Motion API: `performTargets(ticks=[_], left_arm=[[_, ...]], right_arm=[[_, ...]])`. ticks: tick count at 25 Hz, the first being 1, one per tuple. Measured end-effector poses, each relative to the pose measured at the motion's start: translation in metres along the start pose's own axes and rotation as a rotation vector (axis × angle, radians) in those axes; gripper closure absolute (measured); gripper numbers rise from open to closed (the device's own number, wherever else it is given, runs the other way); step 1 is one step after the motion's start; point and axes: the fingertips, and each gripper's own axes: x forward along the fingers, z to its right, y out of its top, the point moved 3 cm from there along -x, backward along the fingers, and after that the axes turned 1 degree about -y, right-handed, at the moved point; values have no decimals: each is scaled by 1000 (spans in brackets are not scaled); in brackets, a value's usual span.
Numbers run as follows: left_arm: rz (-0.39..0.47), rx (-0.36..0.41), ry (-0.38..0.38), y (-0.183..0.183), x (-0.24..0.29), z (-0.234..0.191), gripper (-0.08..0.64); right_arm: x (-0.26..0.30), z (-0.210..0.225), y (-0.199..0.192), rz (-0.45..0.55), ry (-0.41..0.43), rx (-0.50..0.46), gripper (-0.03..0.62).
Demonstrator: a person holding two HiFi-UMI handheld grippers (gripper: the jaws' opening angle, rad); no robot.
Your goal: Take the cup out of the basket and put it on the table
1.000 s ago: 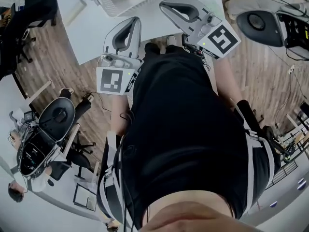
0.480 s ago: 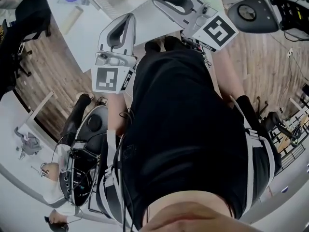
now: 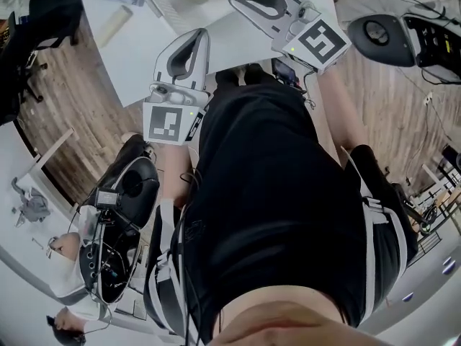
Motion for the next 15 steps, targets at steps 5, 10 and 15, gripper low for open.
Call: performTargets(ticks=[5,10,15], left_arm=[[1,-10,16,0,-1,-10,541],[5,-28,24,-3,-4,-19,541],[23,-37,-8,-4,-3,-21,541]], right_arm=[[24,16,-7,-42,12,-12,572],[49,30,-18,-94,49,-43,572],[70,44,-34,-149,79,-75,572]])
